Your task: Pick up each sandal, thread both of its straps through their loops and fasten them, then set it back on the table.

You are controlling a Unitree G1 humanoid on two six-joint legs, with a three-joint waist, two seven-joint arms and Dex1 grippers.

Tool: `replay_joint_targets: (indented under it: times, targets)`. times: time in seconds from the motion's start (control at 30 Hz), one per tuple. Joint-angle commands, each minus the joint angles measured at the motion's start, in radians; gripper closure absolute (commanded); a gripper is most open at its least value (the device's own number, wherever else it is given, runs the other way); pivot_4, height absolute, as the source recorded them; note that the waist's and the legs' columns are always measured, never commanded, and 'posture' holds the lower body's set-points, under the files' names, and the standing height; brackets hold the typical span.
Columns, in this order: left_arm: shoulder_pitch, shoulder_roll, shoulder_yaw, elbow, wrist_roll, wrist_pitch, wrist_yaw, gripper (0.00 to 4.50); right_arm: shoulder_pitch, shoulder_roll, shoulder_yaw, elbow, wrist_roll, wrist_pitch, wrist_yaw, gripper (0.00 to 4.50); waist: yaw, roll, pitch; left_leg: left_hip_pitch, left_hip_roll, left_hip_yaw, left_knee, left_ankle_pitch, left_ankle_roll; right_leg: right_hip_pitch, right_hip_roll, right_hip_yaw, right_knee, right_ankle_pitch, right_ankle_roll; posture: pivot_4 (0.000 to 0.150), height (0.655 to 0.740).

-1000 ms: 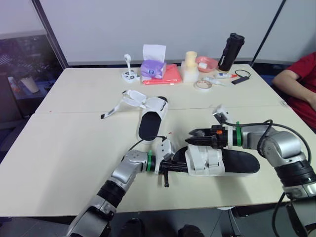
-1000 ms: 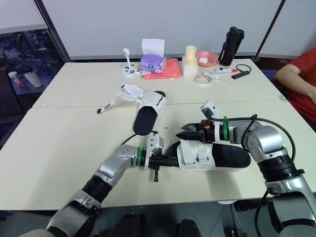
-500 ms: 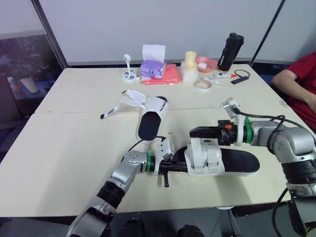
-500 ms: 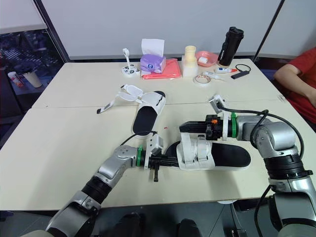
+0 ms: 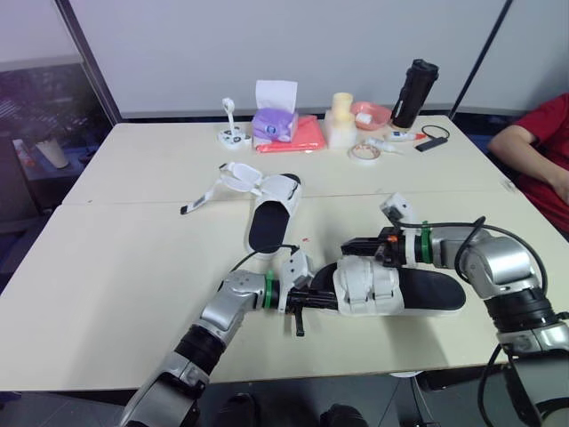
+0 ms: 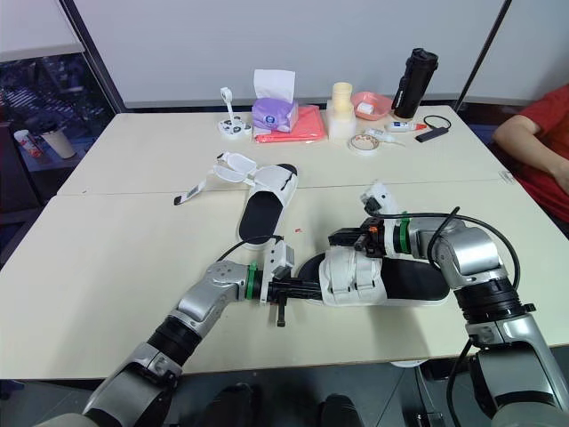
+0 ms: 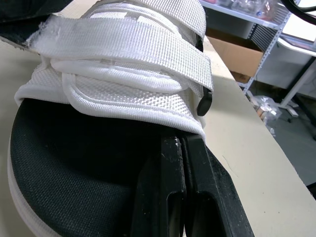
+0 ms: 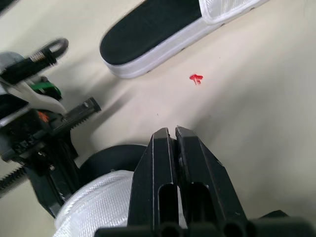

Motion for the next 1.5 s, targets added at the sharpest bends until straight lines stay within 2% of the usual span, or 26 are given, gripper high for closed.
replay_joint_targets:
  times: [0.03, 0.07, 0.17, 0.23, 0.27, 0.4, 0.43, 0.53, 0.67, 0.83, 0.93, 1.17, 1.37, 1.5]
  targets:
    - [0.032, 0.019, -0.027, 0.09, 0.077, 0.032, 0.045, 4.5, -0.001, -0.025, 0.038, 0.032, -0.087, -0.023, -0.004, 4.47, 0.0, -0.001, 0.0, 0.0, 0.0, 0.0, 0.0, 0.0, 0.0, 0.0, 0.0, 0.0, 0.0, 0.0, 0.0, 0.15, 0.74]
    - [0.032, 0.018, -0.027, 0.09, 0.077, 0.032, 0.046, 4.5, -0.002, -0.024, 0.04, 0.034, -0.095, -0.027, -0.003, 4.47, 0.0, -0.001, -0.001, 0.001, 0.0, 0.0, 0.0, 0.0, 0.0, 0.0, 0.0, 0.0, 0.0, 0.0, 0.0, 0.15, 0.74]
    - [0.033, 0.018, -0.026, 0.09, 0.075, 0.031, 0.047, 4.5, 0.0, -0.026, 0.026, 0.016, -0.093, -0.036, 0.018, 3.62, 0.001, -0.001, -0.001, 0.001, 0.0, 0.0, 0.0, 0.0, 0.0, 0.0, 0.0, 0.0, 0.0, 0.0, 0.0, 0.15, 0.74]
    - [0.033, 0.017, -0.025, 0.09, 0.074, 0.031, 0.047, 4.5, 0.007, -0.038, 0.003, -0.024, -0.067, -0.039, 0.061, 2.72, 0.002, -0.001, -0.001, 0.0, 0.0, 0.0, 0.0, 0.0, 0.0, 0.0, 0.0, 0.0, 0.0, 0.0, 0.0, 0.15, 0.74]
    - [0.034, 0.018, -0.024, 0.089, 0.073, 0.031, 0.045, 4.5, 0.002, -0.04, -0.018, -0.035, -0.054, -0.036, 0.066, 2.08, 0.002, -0.001, -0.001, 0.0, 0.0, 0.0, 0.0, 0.0, 0.0, 0.0, 0.0, 0.0, 0.0, 0.0, 0.0, 0.15, 0.74]
    - [0.043, 0.025, -0.02, 0.072, 0.068, 0.037, 0.04, 4.5, -0.056, -0.033, -0.151, 0.047, -0.034, -0.02, -0.005, 0.2, 0.001, -0.001, -0.001, -0.001, 0.0, 0.0, 0.0, 0.0, 0.0, 0.002, 0.0, 0.0, 0.0, 0.0, 0.0, 0.15, 0.74]
    - [0.048, 0.029, -0.02, 0.063, 0.066, 0.04, 0.039, 4.5, -0.063, -0.039, -0.202, 0.064, -0.005, 0.011, -0.015, 0.09, 0.002, -0.001, -0.001, -0.001, 0.0, 0.0, 0.0, 0.0, 0.0, 0.002, 0.0, 0.0, 0.0, 0.0, 0.0, 0.15, 0.74]
    - [0.065, 0.041, -0.005, 0.015, 0.044, 0.063, 0.031, 4.5, -0.033, -0.073, -0.325, 0.059, 0.077, 0.103, -0.007, 0.09, 0.001, -0.001, -0.001, -0.001, 0.0, 0.0, -0.001, 0.0, 0.0, 0.002, 0.0, 0.0, 0.0, 0.0, 0.0, 0.15, 0.74]
    - [0.085, 0.068, 0.058, -0.095, -0.006, 0.119, 0.05, 4.5, 0.107, -0.133, -0.453, -0.04, 0.205, 0.248, 0.042, 0.09, 0.001, -0.001, 0.0, -0.003, 0.0, -0.001, -0.006, 0.0, 0.0, -0.002, 0.0, -0.001, 0.0, 0.0, 0.001, 0.15, 0.74]
    - [0.152, 0.158, 0.083, -0.33, -0.032, 0.152, 0.057, 4.5, 0.346, -0.198, -0.5, -0.228, 0.319, 0.352, 0.11, 0.09, -0.026, 0.006, 0.004, -0.005, 0.003, 0.0, -0.008, 0.0, 0.0, -0.007, 0.006, 0.001, 0.002, 0.0, 0.001, 0.15, 0.74]
    - [0.179, 0.225, 0.102, -0.451, -0.05, 0.173, 0.055, 4.5, 0.41, -0.204, -0.521, -0.263, 0.348, 0.374, 0.095, 0.09, -0.032, 0.01, 0.007, -0.005, 0.004, 0.001, -0.008, 0.0, 0.0, -0.009, 0.008, 0.002, 0.005, 0.0, 0.001, 0.15, 0.74]
    - [0.153, 0.318, 0.204, -0.623, -0.114, 0.242, 0.09, 4.5, 0.43, -0.14, -0.549, -0.242, 0.421, 0.428, 0.044, 0.09, -0.017, 0.01, 0.012, -0.007, 0.003, 0.0, -0.004, 0.0, 0.0, -0.008, 0.006, 0.002, 0.005, 0.0, 0.001, 0.15, 0.74]
    - [0.109, 0.346, 0.253, -0.719, -0.208, 0.351, 0.098, 4.5, 0.382, -0.097, -0.505, -0.182, 0.449, 0.445, 0.034, 0.09, -0.022, 0.01, 0.012, -0.016, 0.001, 0.0, -0.004, 0.0, 0.0, -0.016, 0.007, 0.001, 0.005, 0.0, 0.002, 0.15, 0.74]
    - [0.092, 0.363, 0.248, -0.75, -0.237, 0.382, 0.102, 4.5, 0.329, -0.047, -0.472, -0.144, 0.478, 0.481, 0.032, 0.09, -0.026, 0.01, 0.013, -0.016, 0.002, 0.001, -0.004, 0.001, -0.001, -0.017, 0.008, 0.001, 0.007, 0.0, 0.002, 0.15, 0.74]
